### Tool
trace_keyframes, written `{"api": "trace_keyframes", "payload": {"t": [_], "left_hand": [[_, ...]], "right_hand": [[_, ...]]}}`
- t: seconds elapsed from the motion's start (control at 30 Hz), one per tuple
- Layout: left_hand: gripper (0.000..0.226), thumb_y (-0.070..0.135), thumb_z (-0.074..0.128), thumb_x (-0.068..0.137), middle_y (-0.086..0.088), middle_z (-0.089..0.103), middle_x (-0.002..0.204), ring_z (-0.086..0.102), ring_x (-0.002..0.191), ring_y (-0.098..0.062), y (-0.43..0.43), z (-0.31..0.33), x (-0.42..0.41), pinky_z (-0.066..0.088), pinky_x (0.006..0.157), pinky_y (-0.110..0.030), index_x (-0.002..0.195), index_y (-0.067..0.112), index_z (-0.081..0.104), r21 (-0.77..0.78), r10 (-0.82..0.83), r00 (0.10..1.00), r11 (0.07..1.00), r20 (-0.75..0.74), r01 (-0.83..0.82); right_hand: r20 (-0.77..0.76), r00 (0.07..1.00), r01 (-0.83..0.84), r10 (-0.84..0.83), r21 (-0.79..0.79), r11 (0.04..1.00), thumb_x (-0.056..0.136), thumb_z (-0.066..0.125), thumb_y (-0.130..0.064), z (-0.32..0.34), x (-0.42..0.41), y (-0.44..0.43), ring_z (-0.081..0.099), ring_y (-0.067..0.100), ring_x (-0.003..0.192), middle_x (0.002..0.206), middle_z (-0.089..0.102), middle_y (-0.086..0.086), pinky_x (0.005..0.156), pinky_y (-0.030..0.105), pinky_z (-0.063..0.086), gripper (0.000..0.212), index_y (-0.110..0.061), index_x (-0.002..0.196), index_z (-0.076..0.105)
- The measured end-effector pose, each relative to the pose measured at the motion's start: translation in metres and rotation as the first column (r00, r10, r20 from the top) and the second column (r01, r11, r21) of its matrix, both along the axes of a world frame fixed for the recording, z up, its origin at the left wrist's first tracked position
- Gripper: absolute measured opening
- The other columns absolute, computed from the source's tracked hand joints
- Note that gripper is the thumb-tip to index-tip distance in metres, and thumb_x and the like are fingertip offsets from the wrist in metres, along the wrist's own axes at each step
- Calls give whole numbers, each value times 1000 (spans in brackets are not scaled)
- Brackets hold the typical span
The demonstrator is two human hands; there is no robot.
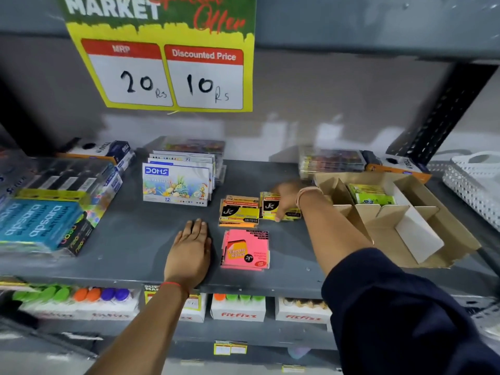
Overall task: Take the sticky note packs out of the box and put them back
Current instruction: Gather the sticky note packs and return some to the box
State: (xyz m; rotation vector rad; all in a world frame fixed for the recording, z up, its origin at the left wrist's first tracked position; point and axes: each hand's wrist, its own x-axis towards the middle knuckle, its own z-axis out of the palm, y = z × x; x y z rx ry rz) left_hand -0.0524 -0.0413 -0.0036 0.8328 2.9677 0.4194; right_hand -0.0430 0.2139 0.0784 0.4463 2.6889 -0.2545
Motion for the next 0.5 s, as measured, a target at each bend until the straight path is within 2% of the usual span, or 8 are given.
{"api": "trace_keyframes", "payload": {"t": [0.13, 0.2, 0.37, 0.5], "left_hand": [[49, 22, 23, 99, -6, 17, 157, 11, 146, -20, 0, 1, 1, 11, 119, -32, 146, 9, 18, -4, -2, 1000, 1000, -3, 2], [49, 22, 23, 99, -7, 17, 157, 11, 146, -20, 0, 2, 1, 11, 119, -32, 146, 9, 18, -7, -3, 1000, 1000, -1, 3], [49, 20, 23, 99, -7, 17, 157, 10, 146, -20, -1, 3, 1, 11, 119, -33, 146, 8, 17, -8, -7, 1000, 1000, 5, 7], [48, 22, 23, 99, -6, 18, 157, 10, 146, -19, -1, 4, 3, 11, 119, -32, 146, 9, 18, 2, 0, 1000, 1000, 15, 0]], "right_hand": [[75, 997, -14, 16, -28, 1000, 61, 84, -29, 3, 1, 4, 45, 29, 129, 146, 43, 8, 105, 39, 41, 99, -16, 144, 30], [57, 998, -15, 18, -38, 999, 64, 83, -22, 2, 3, 5, 42, 29, 131, 148, 39, 8, 105, 35, 40, 101, -17, 146, 23], [-72, 996, 42, -50, -112, 993, 58, 85, -17, -3, 8, 6, 49, 26, 124, 139, 50, 8, 87, 22, 38, 94, -15, 139, 37], [-155, 985, 70, -76, -44, 997, 54, 86, -26, -5, 16, 4, 56, 29, 114, 130, 57, 11, 92, 30, 49, 87, -12, 130, 45]]}}
